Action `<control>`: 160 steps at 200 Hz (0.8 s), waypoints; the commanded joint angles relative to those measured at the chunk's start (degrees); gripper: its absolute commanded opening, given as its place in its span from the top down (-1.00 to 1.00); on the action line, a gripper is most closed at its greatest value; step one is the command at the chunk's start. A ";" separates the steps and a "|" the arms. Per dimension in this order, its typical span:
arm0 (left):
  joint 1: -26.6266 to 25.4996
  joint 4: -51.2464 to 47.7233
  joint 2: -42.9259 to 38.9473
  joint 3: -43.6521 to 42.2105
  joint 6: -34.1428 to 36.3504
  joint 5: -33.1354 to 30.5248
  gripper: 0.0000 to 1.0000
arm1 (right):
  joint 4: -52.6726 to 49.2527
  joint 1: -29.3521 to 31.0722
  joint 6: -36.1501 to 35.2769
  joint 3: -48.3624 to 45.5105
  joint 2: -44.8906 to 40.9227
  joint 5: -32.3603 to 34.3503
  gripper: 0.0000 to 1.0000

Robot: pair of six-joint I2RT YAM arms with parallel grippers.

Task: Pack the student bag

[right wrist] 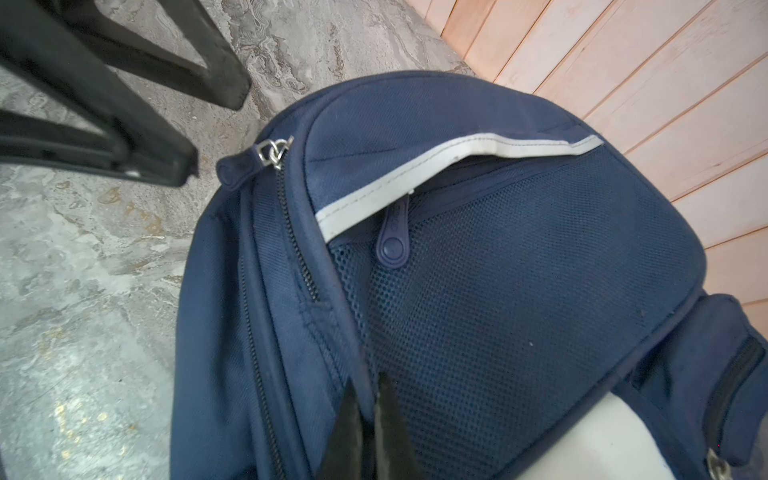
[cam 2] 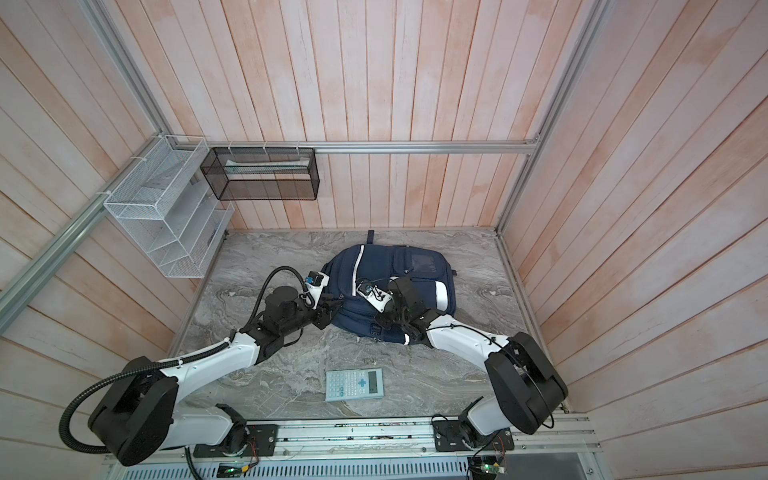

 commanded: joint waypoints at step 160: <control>-0.26 -6.78 8.95 4.61 -2.31 -6.09 0.95 | -1.98 0.40 0.84 0.31 1.36 -3.03 1.00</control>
